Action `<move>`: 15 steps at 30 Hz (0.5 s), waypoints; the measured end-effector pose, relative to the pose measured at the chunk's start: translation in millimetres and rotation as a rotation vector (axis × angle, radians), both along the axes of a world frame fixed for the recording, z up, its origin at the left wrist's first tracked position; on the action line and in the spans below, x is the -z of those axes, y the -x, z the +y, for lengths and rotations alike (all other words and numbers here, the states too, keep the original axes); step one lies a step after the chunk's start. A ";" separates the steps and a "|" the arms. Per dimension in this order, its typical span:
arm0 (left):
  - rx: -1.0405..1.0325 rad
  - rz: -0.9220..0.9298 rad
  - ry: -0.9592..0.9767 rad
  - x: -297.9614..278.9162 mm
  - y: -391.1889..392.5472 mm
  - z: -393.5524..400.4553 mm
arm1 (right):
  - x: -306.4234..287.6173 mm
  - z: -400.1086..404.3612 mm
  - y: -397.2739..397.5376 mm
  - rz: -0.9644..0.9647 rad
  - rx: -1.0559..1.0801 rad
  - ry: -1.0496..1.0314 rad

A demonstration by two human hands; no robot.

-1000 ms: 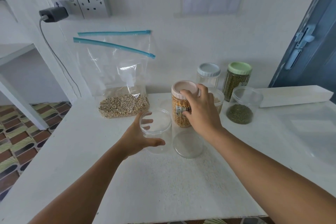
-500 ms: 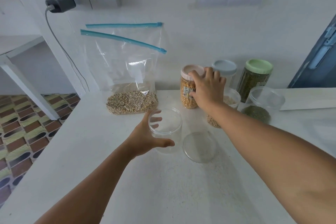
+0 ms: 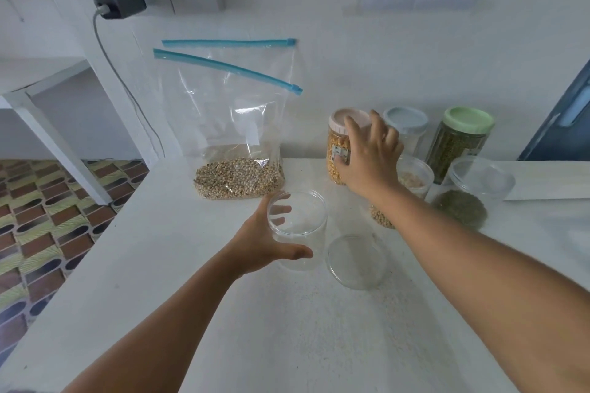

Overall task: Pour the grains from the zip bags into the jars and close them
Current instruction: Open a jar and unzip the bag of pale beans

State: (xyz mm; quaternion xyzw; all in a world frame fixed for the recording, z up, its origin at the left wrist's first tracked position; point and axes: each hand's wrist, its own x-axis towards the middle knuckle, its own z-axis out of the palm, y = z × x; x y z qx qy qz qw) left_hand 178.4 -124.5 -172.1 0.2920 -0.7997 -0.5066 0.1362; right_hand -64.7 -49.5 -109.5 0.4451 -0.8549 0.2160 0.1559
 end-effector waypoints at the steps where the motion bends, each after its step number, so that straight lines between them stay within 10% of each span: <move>1: -0.001 0.000 0.000 0.1 -0.1 0.3 | 1.4 9.8 -11.9 -0.062 -0.067 0.077; 6: -0.006 0.005 0.008 -0.9 -0.4 -0.6 | 14.0 58.5 -59.2 -0.769 -0.534 -0.071; 15: 0.117 -0.066 -0.032 -18.2 5.9 -12.2 | 29.7 62.7 -59.8 -0.776 -0.537 -0.119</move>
